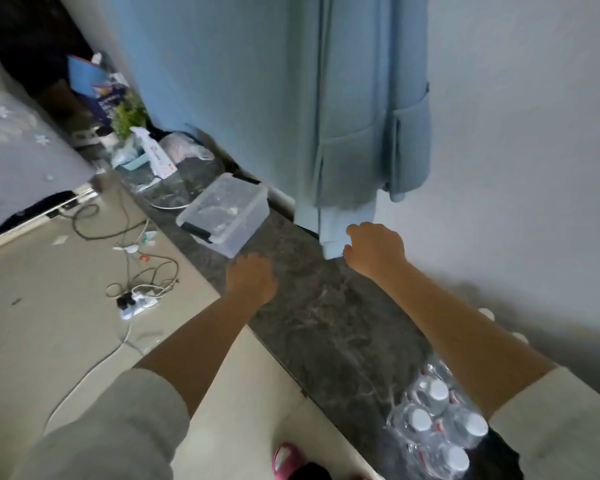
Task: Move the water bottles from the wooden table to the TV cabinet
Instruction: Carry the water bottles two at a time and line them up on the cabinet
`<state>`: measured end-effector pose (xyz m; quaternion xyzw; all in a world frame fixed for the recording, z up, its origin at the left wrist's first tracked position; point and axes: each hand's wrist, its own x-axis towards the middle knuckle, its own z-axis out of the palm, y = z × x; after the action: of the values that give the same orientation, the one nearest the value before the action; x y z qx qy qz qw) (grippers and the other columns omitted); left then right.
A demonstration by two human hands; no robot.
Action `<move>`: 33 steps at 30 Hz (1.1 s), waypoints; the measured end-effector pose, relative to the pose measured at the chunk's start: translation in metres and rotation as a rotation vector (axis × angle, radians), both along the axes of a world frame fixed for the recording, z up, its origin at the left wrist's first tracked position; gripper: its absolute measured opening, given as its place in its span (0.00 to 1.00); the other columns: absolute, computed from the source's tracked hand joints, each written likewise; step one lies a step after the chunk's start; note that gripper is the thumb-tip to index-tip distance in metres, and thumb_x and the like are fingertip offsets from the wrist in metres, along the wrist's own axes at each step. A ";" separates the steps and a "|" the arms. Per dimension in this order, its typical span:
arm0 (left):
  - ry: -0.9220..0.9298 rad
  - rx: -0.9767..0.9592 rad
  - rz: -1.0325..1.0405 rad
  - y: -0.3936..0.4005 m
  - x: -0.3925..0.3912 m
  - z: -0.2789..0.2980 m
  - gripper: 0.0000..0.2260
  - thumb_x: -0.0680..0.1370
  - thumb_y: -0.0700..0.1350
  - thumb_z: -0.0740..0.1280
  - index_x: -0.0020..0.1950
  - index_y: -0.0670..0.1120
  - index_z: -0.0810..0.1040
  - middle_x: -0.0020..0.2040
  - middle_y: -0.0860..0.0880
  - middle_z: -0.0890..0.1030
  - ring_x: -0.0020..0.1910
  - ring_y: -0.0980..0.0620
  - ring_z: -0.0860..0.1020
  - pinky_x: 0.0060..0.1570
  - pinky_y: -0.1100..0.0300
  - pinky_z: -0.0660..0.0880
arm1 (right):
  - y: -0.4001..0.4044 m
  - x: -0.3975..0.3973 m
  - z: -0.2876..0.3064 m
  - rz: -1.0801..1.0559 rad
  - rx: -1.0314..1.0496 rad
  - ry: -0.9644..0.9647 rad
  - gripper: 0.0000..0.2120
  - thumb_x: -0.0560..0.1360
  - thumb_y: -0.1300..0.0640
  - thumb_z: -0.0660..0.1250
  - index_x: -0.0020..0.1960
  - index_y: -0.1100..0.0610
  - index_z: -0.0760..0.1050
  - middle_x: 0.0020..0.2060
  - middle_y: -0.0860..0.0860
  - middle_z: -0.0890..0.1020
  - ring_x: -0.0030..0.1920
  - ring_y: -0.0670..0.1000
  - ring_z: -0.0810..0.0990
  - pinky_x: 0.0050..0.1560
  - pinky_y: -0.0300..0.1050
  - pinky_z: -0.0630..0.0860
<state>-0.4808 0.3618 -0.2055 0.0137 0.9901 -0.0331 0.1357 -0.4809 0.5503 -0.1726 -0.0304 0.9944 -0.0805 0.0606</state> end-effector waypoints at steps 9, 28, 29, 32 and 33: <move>0.183 -0.048 0.549 -0.219 0.060 0.091 0.17 0.79 0.47 0.59 0.67 0.46 0.73 0.65 0.44 0.71 0.66 0.45 0.69 0.63 0.52 0.69 | -0.218 -0.028 0.058 0.471 0.080 0.080 0.15 0.77 0.56 0.59 0.62 0.55 0.74 0.59 0.55 0.79 0.60 0.57 0.77 0.59 0.50 0.72; 0.331 -0.146 1.026 -0.578 0.175 0.213 0.18 0.78 0.45 0.60 0.68 0.43 0.70 0.66 0.41 0.70 0.67 0.41 0.69 0.61 0.49 0.71 | -0.663 0.010 0.170 0.951 -0.174 0.180 0.06 0.74 0.57 0.62 0.46 0.58 0.76 0.49 0.58 0.77 0.54 0.59 0.76 0.44 0.43 0.67; 0.329 -0.143 1.048 -0.593 0.176 0.212 0.18 0.78 0.45 0.60 0.68 0.43 0.70 0.66 0.42 0.70 0.67 0.41 0.69 0.62 0.49 0.70 | -0.681 0.009 0.171 0.957 -0.180 0.167 0.05 0.74 0.58 0.62 0.42 0.58 0.74 0.47 0.57 0.75 0.53 0.58 0.76 0.44 0.42 0.66; 0.335 -0.114 1.109 -0.637 0.175 0.210 0.19 0.78 0.45 0.60 0.68 0.43 0.70 0.66 0.42 0.71 0.67 0.41 0.70 0.62 0.49 0.70 | -0.733 0.002 0.173 0.984 -0.201 0.154 0.12 0.75 0.58 0.62 0.56 0.61 0.75 0.56 0.57 0.77 0.59 0.59 0.75 0.50 0.44 0.71; 0.336 -0.105 1.128 -0.652 0.174 0.209 0.19 0.77 0.45 0.61 0.68 0.43 0.70 0.65 0.42 0.72 0.67 0.41 0.70 0.62 0.49 0.70 | -0.752 -0.002 0.174 0.991 -0.207 0.147 0.15 0.75 0.58 0.62 0.60 0.62 0.75 0.59 0.58 0.77 0.61 0.59 0.75 0.55 0.45 0.73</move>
<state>-0.3072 -0.2907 0.0031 -0.5271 0.8494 -0.0065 -0.0257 -0.4831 -0.2017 0.0018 -0.5096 0.8491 -0.1381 0.0181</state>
